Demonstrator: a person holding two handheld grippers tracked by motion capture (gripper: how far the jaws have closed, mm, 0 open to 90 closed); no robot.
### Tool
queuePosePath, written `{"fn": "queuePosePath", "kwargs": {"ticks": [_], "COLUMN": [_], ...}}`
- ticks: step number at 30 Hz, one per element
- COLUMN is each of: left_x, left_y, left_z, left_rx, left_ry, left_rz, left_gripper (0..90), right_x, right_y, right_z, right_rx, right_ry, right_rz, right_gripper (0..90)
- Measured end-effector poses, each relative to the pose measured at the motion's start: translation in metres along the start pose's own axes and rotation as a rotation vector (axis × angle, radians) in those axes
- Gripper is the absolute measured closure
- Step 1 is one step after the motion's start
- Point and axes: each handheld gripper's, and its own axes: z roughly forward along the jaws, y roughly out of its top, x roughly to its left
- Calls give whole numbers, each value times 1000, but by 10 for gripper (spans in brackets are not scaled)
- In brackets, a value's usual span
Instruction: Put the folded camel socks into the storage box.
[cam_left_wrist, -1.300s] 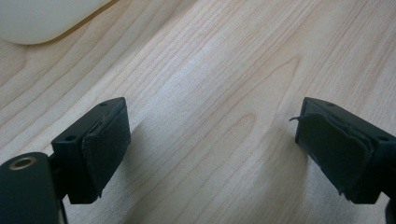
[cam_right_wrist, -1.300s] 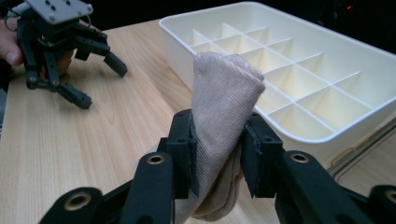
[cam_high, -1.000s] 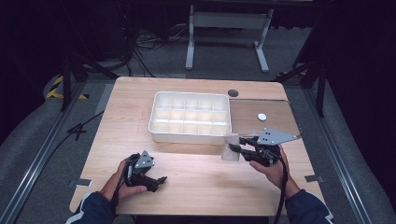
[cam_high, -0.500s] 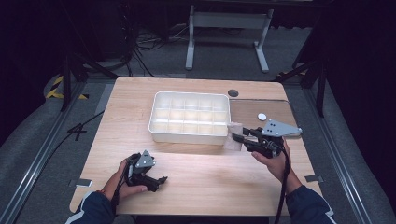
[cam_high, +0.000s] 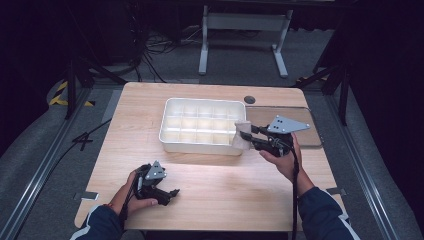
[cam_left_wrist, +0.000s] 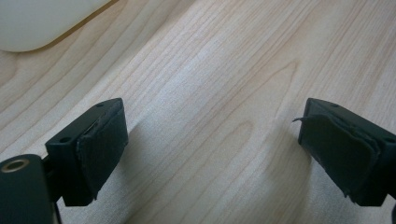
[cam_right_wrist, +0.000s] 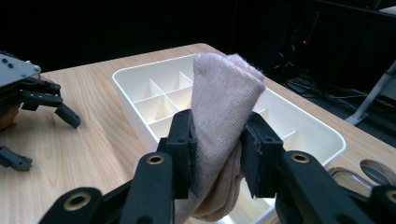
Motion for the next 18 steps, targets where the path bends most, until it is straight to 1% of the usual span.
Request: {"fn": "queuePosePath", "kwargs": {"ticks": [1, 3, 9, 12, 13, 14, 15, 18], "left_x": [0, 0, 0, 0, 0, 0, 0, 0], "left_y": [0, 0, 0, 0, 0, 0, 0, 0], "left_z": [0, 0, 0, 0, 0, 0, 0, 0], "left_rx": [0, 0, -2, 0, 0, 0, 0, 0], "left_ry": [0, 0, 0, 0, 0, 0, 0, 0], "left_rz": [0, 0, -3, 1, 1, 0, 1, 0], "left_gripper": [84, 84, 84, 84, 84, 84, 84, 84], "right_x": [0, 0, -1, -2, -2, -1, -1, 0], "right_y": [1, 2, 4, 5, 5, 6, 6, 6], "right_z": [3, 10, 31, 41, 41, 47, 47, 56], "right_rx": [-1, 12, 41, 54, 54, 66, 66, 83], "right_ry": [-4, -8, -19, -27, -27, -31, -31, -37], "right_rz": [-6, -2, -23, -13, -13, -22, -22, -24], "right_gripper": [675, 675, 675, 675, 675, 675, 675, 675]}}
